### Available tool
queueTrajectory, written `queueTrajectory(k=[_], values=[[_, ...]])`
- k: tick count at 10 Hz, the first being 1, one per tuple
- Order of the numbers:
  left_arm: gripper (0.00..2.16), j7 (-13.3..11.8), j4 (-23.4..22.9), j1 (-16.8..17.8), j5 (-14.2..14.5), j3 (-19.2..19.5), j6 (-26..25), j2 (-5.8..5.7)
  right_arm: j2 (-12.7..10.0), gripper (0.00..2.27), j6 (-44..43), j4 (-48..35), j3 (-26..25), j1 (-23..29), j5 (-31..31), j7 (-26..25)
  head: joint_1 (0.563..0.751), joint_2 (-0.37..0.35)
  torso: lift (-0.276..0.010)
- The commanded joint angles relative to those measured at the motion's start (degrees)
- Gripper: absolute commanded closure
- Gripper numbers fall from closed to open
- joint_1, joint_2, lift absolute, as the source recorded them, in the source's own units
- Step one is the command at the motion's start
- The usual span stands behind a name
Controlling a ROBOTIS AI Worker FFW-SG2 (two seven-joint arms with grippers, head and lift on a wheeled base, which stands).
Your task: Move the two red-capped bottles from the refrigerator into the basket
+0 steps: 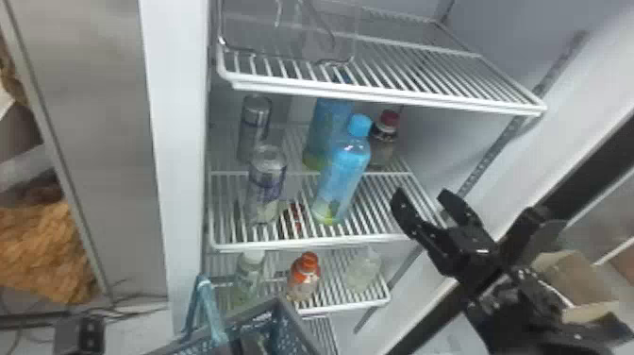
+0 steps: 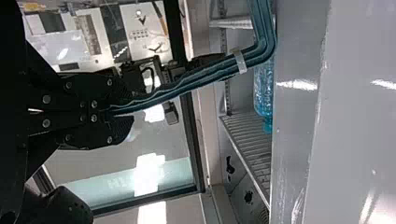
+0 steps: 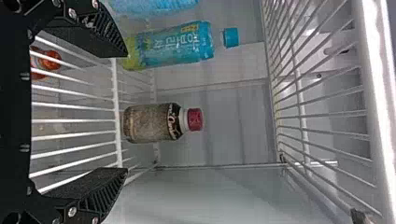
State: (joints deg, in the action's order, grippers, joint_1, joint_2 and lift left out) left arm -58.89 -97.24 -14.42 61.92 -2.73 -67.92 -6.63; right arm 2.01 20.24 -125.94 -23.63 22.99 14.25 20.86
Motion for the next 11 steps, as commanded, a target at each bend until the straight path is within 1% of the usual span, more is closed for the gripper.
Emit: queueTrajectory(k=[1, 4, 7, 9, 11], values=[[1.17, 0.0, 0.0, 0.1, 0.0, 0.0, 0.0, 0.04, 0.4, 0.15, 0.8, 1.7, 0.4, -2.3, -0.9, -0.5, 0.695, -0.35, 0.0], [1.17, 0.0, 0.0, 0.2, -0.1, 0.0, -0.1, 0.13, 1.7, 0.15, 1.4, 7.7, 2.6, -8.8, -1.7, -0.8, 0.695, -0.35, 0.0], [1.17, 0.0, 0.0, 0.1, -0.1, 0.0, -0.4, 0.13, 1.8, 0.14, 2.0, 10.4, 3.3, -11.7, -2.7, -2.1, 0.695, -0.35, 0.0], [1.17, 0.0, 0.0, 0.4, -0.2, -0.1, -0.4, 0.13, 2.1, 0.13, 2.4, 14.2, 3.4, -15.3, -3.2, -2.1, 0.695, -0.35, 0.0], [1.17, 0.0, 0.0, 0.4, -0.2, -0.2, -0.6, 0.13, 2.4, 0.13, 2.4, 16.6, 3.5, -17.5, -3.3, -2.1, 0.695, -0.35, 0.0]])
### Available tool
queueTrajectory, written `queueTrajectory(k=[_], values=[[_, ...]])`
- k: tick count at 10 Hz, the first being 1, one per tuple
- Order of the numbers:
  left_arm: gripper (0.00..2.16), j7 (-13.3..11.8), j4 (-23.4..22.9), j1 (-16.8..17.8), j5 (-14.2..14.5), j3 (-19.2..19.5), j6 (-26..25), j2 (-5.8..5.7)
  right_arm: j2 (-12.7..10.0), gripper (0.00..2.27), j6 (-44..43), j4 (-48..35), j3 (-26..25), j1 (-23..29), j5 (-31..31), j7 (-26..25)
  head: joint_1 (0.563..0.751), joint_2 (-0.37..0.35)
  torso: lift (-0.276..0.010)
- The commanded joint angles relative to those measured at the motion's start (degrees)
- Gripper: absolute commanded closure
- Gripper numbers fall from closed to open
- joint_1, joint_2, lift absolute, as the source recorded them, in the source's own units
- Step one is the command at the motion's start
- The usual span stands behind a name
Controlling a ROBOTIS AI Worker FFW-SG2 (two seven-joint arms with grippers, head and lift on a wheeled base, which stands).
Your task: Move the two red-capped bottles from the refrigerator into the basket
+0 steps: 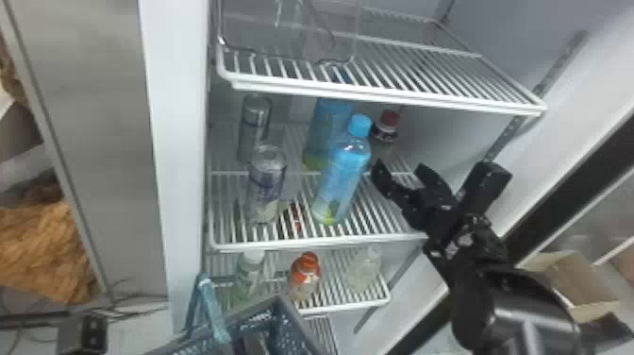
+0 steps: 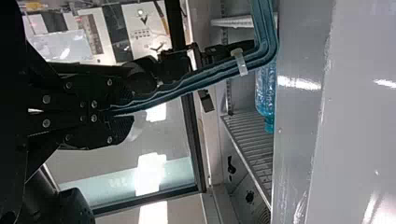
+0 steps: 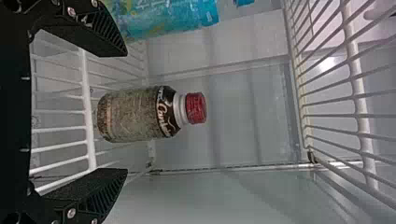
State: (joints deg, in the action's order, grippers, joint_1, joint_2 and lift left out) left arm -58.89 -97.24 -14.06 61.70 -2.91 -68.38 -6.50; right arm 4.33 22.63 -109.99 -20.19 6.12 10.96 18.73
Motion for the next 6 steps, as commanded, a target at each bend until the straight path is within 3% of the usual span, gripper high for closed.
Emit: queueTrajectory(k=[1, 6], values=[[1.17, 0.0, 0.0, 0.1, -0.1, -0.1, -0.1, 0.0, 0.2, 0.13, 0.0, 2.3, 0.5, -2.5, -0.3, 0.0, 0.695, -0.35, 0.0], [1.17, 0.0, 0.0, 0.4, -0.1, -0.1, -0.1, 0.0, 1.0, 0.13, 0.3, 8.0, 2.2, -8.0, -1.6, -0.7, 0.695, -0.35, 0.0]])
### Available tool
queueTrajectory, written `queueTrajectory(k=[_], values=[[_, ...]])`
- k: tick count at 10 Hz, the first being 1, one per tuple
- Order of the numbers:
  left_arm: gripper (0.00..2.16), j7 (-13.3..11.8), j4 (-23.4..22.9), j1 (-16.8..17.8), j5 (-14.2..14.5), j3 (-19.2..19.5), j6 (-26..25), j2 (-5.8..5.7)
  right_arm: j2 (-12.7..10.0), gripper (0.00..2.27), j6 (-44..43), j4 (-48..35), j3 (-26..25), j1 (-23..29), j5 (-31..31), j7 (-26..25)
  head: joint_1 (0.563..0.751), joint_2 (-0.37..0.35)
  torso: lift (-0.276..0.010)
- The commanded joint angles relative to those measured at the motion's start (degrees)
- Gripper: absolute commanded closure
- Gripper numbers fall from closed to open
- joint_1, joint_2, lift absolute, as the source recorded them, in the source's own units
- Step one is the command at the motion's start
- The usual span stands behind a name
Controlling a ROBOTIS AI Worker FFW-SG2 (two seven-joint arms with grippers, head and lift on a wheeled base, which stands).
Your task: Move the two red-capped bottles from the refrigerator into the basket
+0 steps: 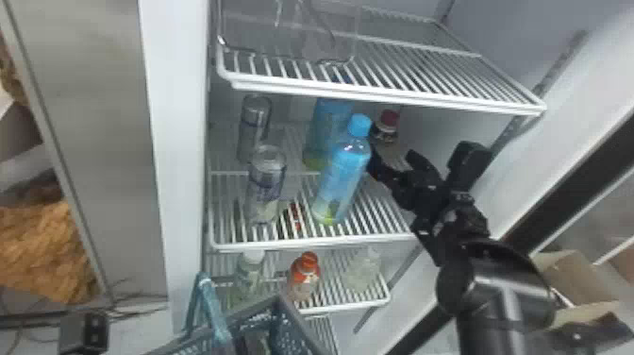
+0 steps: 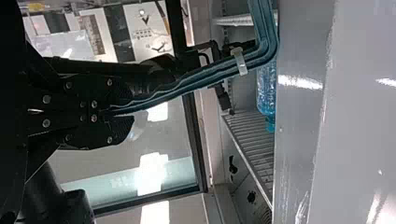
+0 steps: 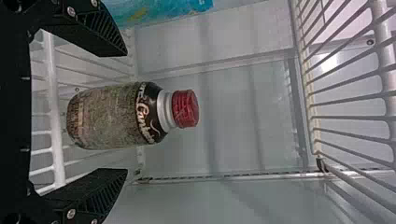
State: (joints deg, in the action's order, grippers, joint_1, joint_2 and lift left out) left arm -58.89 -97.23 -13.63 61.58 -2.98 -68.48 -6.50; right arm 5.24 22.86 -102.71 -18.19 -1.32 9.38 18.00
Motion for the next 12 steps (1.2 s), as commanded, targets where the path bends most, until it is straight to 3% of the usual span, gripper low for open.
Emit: queueTrajectory(k=[1, 10, 11, 12], values=[[1.17, 0.0, 0.0, 0.0, 0.0, 0.1, 0.0, 0.0, 0.3, 0.13, 0.3, 1.8, 0.8, -1.5, 0.0, 0.0, 0.695, -0.35, 0.0], [1.17, 0.1, 0.1, 0.3, 0.0, 0.0, -0.1, 0.0, 1.0, 0.18, 2.0, 7.3, 1.4, -7.1, -1.4, -1.1, 0.695, -0.35, 0.0], [1.17, 0.1, 0.1, 0.4, 0.0, 0.0, -0.3, 0.0, 1.2, 0.33, 2.0, 8.0, 1.4, -7.8, -1.4, -1.1, 0.695, -0.35, 0.0], [1.17, 0.1, 0.0, 0.4, 0.0, 0.0, -0.3, -0.09, 1.4, 0.73, 2.0, 9.0, 1.6, -8.7, -1.4, -1.1, 0.695, -0.35, 0.0]])
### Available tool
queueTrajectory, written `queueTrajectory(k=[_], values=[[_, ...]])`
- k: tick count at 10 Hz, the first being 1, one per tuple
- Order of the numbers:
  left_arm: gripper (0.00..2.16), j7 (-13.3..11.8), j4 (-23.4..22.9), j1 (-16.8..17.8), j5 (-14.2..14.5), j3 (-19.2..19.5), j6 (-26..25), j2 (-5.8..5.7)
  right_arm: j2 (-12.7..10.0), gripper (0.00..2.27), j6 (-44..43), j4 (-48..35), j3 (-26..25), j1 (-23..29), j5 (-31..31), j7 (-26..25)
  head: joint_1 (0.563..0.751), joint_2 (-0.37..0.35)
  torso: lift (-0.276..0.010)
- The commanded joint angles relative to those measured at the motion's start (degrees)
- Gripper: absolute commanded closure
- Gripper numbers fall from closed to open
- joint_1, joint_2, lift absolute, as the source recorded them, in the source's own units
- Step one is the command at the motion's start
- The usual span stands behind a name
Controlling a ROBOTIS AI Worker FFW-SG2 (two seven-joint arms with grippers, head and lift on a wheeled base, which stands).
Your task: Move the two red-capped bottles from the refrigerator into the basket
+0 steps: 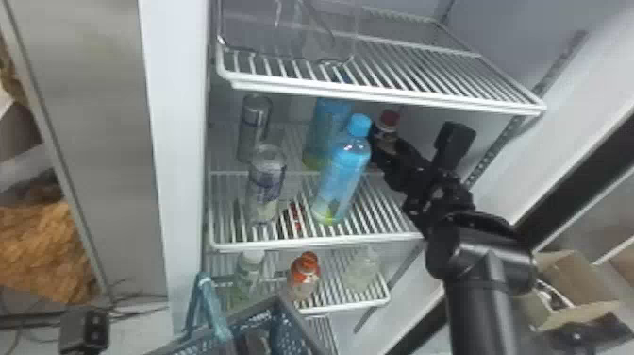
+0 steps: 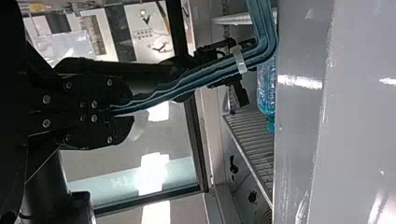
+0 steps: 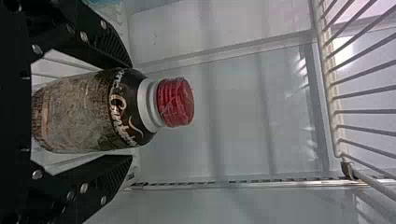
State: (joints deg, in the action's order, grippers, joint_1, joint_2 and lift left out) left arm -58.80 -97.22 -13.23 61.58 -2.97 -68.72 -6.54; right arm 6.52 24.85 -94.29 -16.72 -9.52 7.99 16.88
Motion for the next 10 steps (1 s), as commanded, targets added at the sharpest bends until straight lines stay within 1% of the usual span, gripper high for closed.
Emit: queueTrajectory(k=[1, 2, 3, 4, 7, 10], values=[[1.17, 0.0, 0.0, 0.0, 0.0, 0.0, 0.0, -0.05, 0.3, 0.91, 0.3, 1.0, 0.6, -0.8, -0.3, 0.0, 0.695, -0.35, 0.0], [1.17, 0.0, 0.1, 0.0, 0.0, 0.0, 0.0, -0.14, 0.4, 1.15, 0.9, 0.7, 0.6, -0.6, -1.1, 0.0, 0.695, -0.35, 0.0], [1.17, 0.0, 0.0, 0.0, 0.0, -0.1, 0.0, -0.22, 0.3, 1.25, 0.7, 0.0, 0.6, -0.2, -1.3, 0.0, 0.695, -0.35, 0.0], [1.17, 0.0, 0.0, -0.1, 0.1, -0.1, 0.0, -0.22, 0.3, 1.28, 0.7, -0.8, 0.6, 0.5, -1.1, 0.0, 0.695, -0.35, 0.0], [1.17, 0.0, 0.0, -0.1, 0.1, -0.2, 0.0, -0.31, 0.2, 1.28, 1.6, -8.0, 0.5, 5.4, 0.1, -0.5, 0.695, -0.35, 0.0], [1.17, 0.0, 0.0, -0.3, 0.1, -0.3, 0.0, -0.31, 0.2, 1.28, 2.7, -14.6, -0.8, 10.2, 1.6, -0.6, 0.695, -0.35, 0.0]])
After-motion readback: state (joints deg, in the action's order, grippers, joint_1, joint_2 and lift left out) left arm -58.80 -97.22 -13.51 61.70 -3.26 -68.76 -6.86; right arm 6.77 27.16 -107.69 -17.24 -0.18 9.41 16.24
